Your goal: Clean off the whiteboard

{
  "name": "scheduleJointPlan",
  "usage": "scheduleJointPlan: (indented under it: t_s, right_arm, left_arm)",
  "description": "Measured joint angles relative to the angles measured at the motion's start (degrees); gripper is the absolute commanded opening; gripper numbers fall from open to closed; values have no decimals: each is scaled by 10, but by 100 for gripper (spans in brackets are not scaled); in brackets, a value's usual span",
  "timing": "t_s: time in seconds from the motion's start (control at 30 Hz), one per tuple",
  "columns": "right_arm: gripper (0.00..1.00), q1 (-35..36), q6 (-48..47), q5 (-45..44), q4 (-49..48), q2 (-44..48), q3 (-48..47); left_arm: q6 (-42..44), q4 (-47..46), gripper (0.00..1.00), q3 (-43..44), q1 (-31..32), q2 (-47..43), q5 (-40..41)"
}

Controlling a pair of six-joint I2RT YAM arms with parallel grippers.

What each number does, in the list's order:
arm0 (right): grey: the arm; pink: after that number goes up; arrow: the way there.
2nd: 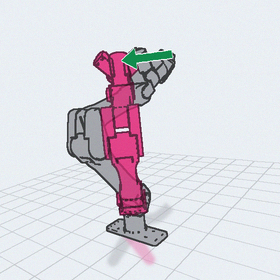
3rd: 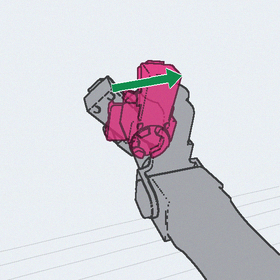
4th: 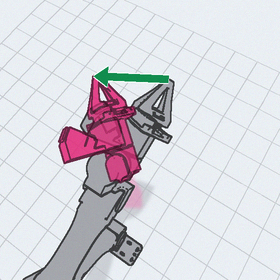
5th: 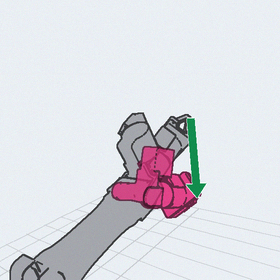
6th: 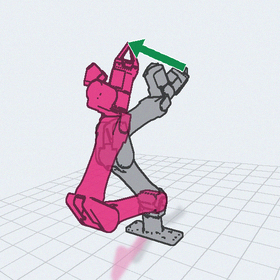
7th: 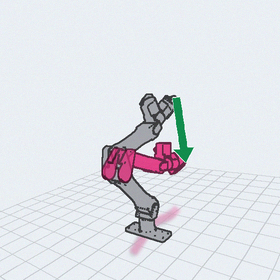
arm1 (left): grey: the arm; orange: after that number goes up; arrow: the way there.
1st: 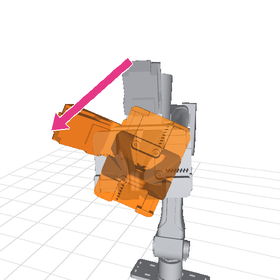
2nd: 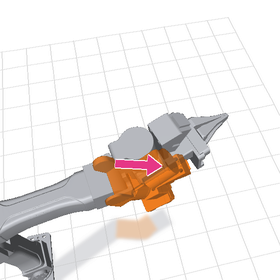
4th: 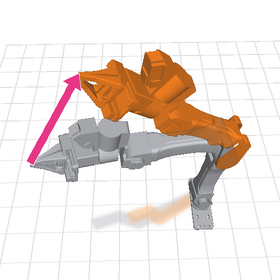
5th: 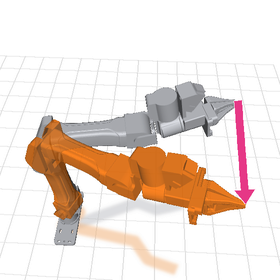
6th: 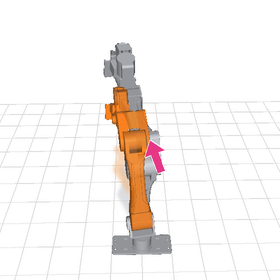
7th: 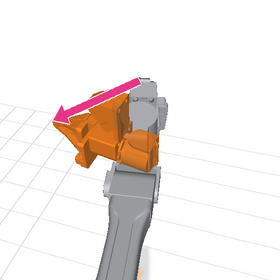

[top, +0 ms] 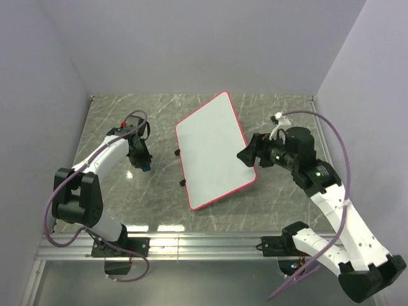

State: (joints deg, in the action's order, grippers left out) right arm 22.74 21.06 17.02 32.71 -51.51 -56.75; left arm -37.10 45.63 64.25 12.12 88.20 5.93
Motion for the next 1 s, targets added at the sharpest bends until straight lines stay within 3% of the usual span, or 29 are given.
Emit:
scheduleJointPlan:
  t_s: [0.2,0.4,0.43,0.47,0.7,1.0]
  right_arm:
    - [88,0,4,-14,22,73,-26]
    - [88,0,3,-24,62,113,-26]
    - [88,0,3,-24,66,117,-26]
    - [88,0,3,-25,73,122,-26]
    - [88,0,11,-21,103,161,-26]
    - [86,0,23,-8,123,226,-6]
  left_arm:
    - [-1,-42,58,-66,0,-15,0]
    - [-5,-69,77,-94,0,-19,-1]
    - [-4,-70,93,-94,0,-21,-1]
    - [-2,-72,98,-94,0,-24,0]
    - [1,-63,99,-63,0,-100,-18]
    - [20,-72,99,111,1,-258,-90]
